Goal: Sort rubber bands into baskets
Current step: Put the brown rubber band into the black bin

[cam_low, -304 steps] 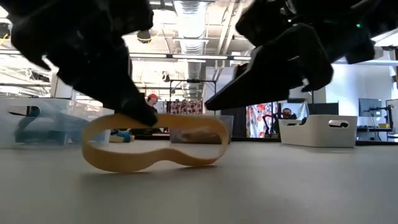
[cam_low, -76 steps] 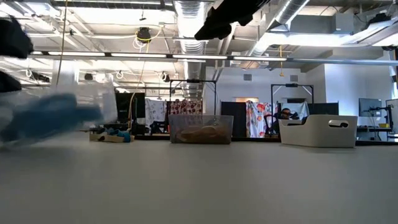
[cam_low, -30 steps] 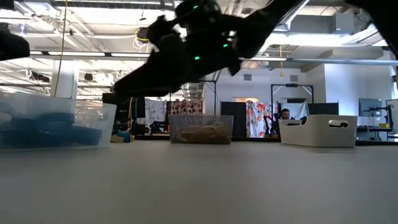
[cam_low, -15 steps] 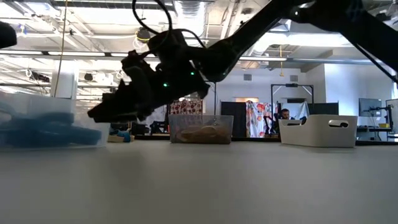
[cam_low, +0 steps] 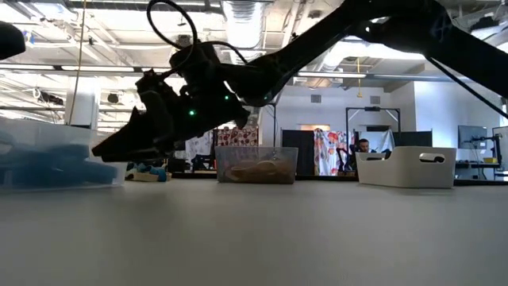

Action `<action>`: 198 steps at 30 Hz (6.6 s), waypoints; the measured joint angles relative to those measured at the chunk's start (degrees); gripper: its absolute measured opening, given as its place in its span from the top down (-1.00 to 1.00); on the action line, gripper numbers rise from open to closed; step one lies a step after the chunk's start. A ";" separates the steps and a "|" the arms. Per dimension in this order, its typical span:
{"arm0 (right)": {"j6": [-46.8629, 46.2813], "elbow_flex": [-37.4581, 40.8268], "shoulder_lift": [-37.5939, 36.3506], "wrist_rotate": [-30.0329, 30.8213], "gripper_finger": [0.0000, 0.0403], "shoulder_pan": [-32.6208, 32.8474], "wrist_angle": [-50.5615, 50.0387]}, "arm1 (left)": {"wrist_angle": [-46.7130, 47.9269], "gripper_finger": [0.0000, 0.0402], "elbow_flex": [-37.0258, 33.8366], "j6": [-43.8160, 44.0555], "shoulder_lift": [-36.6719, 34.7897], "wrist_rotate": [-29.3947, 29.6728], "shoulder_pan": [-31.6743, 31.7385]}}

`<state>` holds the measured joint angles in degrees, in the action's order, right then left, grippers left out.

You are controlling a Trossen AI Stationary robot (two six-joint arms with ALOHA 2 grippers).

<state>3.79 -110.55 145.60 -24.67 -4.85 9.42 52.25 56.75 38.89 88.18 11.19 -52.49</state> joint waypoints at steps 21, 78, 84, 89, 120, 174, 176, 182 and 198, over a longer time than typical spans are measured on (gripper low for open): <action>12.00 0.06 -6.73 8.93 -0.31 6.90 -31.35 | -16.61 0.43 -6.40 0.35 3.05 -1.96 0.15; -3.24 0.06 -6.86 9.66 -0.31 13.12 -41.99 | -7.73 0.99 -1.12 2.27 9.23 -1.75 4.90; -8.96 0.21 -6.59 9.56 -0.31 13.10 -35.62 | -2.60 1.00 4.96 0.06 9.27 0.90 4.87; -8.96 0.36 -6.31 9.63 -0.31 13.06 -28.90 | 5.38 1.00 13.37 -2.21 9.27 7.15 5.34; -8.76 0.17 -6.57 9.78 -0.31 12.93 -25.18 | 36.34 1.00 36.32 4.55 9.25 19.48 3.69; 1.34 0.14 -4.99 -2.05 -0.31 16.73 -1.67 | 33.52 1.00 35.65 8.15 9.42 11.72 2.73; 1.18 0.14 -5.00 -3.52 -0.31 17.39 -0.03 | 32.74 1.00 34.49 8.18 9.42 12.06 2.75; 0.12 0.11 -5.07 -4.91 -0.31 18.33 7.34 | 29.71 1.00 33.48 6.09 9.42 14.79 2.80; -1.71 0.10 -5.07 -2.11 -0.31 17.14 -2.19 | 29.28 1.00 33.46 5.81 9.42 15.34 2.82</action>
<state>2.08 -110.45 140.53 -26.79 12.29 7.23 81.53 90.21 44.71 97.60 26.53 -49.67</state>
